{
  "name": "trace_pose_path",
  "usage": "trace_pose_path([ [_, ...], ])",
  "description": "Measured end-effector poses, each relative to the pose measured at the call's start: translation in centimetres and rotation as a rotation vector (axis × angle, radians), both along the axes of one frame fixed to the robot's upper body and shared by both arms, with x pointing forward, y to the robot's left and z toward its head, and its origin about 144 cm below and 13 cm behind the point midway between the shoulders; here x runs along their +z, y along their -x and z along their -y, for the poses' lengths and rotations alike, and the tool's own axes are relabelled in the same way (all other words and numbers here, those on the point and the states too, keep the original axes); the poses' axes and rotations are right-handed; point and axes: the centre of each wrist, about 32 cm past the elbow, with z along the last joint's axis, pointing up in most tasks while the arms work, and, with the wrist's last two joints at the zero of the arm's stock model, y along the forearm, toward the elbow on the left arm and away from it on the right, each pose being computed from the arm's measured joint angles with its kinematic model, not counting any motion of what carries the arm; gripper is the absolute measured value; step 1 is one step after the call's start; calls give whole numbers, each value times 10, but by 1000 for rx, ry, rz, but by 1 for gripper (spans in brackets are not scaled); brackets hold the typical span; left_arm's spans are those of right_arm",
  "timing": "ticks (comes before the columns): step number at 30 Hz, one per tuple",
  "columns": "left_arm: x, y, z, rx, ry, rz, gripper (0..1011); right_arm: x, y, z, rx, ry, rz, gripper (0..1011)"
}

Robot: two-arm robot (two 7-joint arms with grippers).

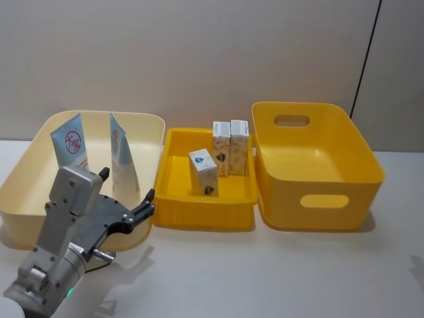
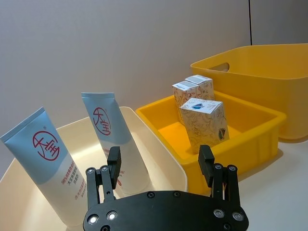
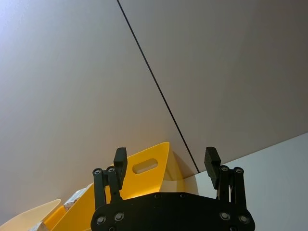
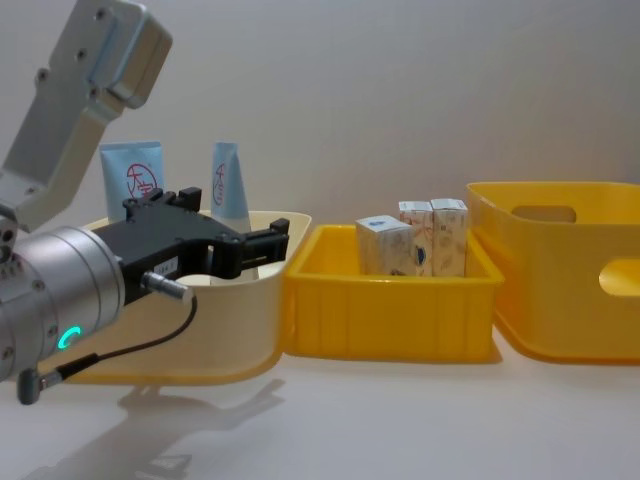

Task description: Bimanual collaborative sorting of washing and personal care products

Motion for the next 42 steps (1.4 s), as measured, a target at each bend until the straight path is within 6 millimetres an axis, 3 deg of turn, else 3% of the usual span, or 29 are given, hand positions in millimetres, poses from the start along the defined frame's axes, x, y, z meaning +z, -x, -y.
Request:
trace_pose_path([
  [32,0,0,0,0,0,0,1003,0,0,0,4,0,-2,1002],
  [42,0,0,0,0,0,0,1003,10,1,0,67,-17,-14,1002],
])
